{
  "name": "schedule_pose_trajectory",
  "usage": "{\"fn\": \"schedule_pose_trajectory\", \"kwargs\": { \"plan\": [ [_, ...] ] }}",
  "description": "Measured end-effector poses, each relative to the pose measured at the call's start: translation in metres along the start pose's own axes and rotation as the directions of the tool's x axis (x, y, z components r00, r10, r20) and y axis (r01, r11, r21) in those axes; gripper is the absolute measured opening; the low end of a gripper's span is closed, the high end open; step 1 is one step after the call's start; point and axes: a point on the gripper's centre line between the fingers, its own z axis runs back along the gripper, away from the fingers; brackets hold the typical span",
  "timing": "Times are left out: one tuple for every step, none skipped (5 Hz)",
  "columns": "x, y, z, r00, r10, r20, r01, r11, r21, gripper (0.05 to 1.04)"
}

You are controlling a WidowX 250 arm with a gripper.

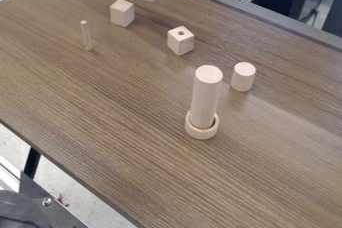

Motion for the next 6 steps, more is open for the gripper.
{"fn": "schedule_pose_trajectory", "kwargs": {
  "plan": [
    [-0.002, 0.009, 0.002, 1.000, 0.019, -0.002, -0.019, 1.000, 0.007, 0.555],
    [-0.003, 0.020, 0.001, 0.999, 0.049, -0.014, -0.049, 0.999, 0.016, 0.555],
    [-0.007, 0.029, -0.003, 0.997, 0.068, -0.040, -0.067, 0.998, 0.018, 0.555],
    [-0.005, 0.030, 0.001, 0.997, 0.070, -0.045, -0.069, 0.997, 0.018, 0.555],
    [-0.007, 0.032, -0.008, 0.995, 0.071, -0.068, -0.069, 0.997, 0.022, 0.555],
    [-0.007, 0.034, -0.008, 0.995, 0.069, -0.070, -0.067, 0.997, 0.029, 0.555]
  ]
}}
